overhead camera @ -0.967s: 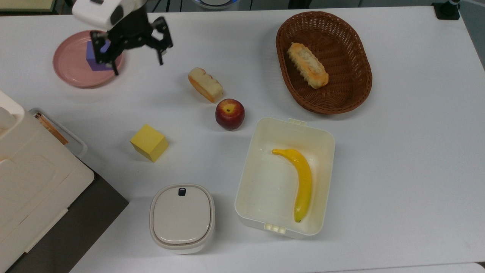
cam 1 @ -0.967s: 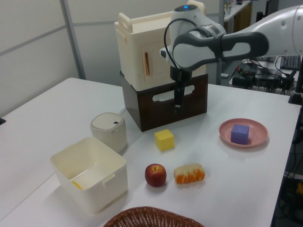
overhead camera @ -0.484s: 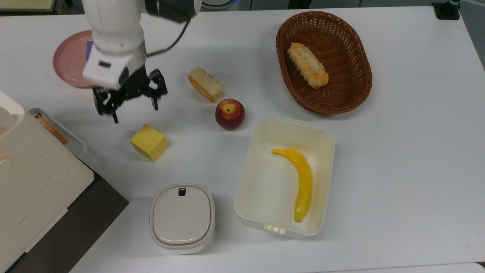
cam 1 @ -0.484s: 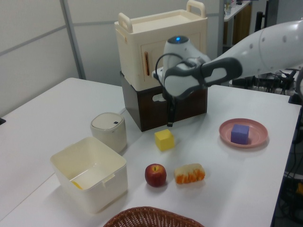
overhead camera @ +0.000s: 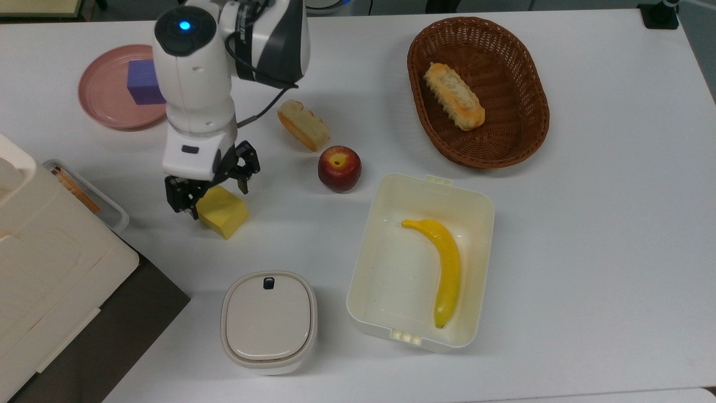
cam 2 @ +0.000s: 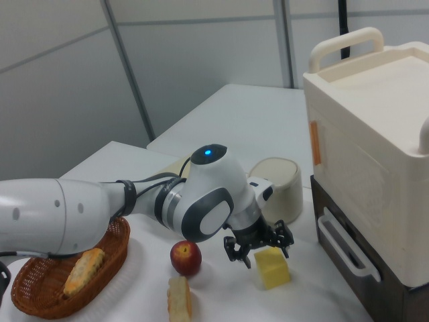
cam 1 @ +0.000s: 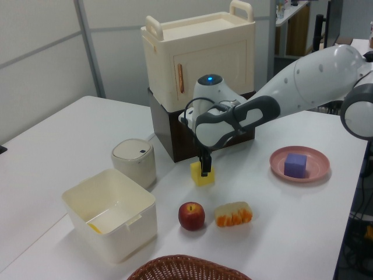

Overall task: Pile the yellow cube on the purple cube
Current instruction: 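Lower the gripper around the yellow cube and close on it, then lift the yellow cube and carry it over the purple cube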

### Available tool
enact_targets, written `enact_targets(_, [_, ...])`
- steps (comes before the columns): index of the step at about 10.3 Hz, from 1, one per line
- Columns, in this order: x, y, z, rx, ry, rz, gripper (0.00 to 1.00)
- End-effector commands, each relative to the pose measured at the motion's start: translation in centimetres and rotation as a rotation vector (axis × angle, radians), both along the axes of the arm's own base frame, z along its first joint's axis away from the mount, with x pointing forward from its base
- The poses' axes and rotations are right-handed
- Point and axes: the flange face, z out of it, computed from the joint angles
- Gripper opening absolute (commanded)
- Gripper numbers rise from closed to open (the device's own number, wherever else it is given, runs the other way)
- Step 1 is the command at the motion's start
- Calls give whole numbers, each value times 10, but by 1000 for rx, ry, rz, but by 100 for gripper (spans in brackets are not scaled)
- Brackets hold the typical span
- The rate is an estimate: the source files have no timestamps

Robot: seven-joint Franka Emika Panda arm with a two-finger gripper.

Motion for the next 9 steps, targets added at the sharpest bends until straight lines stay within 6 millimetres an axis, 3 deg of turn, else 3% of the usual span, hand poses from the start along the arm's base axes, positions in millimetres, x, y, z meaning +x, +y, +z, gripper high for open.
enact_targets(1, [7, 7, -13, -25, -18, 59, 100])
enact_targets(2, [7, 8, -12, -18, -22, 46, 77])
enact_targets(3, [7, 12, -5, 0, -34, 24, 45])
enact_targets(4, [6, 10, 6, 28, -55, -46, 25])
enact_targets(5, [5, 11, 23, 29, -71, -49, 14])
enact_targets(7, [-13, 11, 62, 41, -1, -65, 14])
enact_targets(9, [-44, -1, 105, 54, 108, -105, 15])
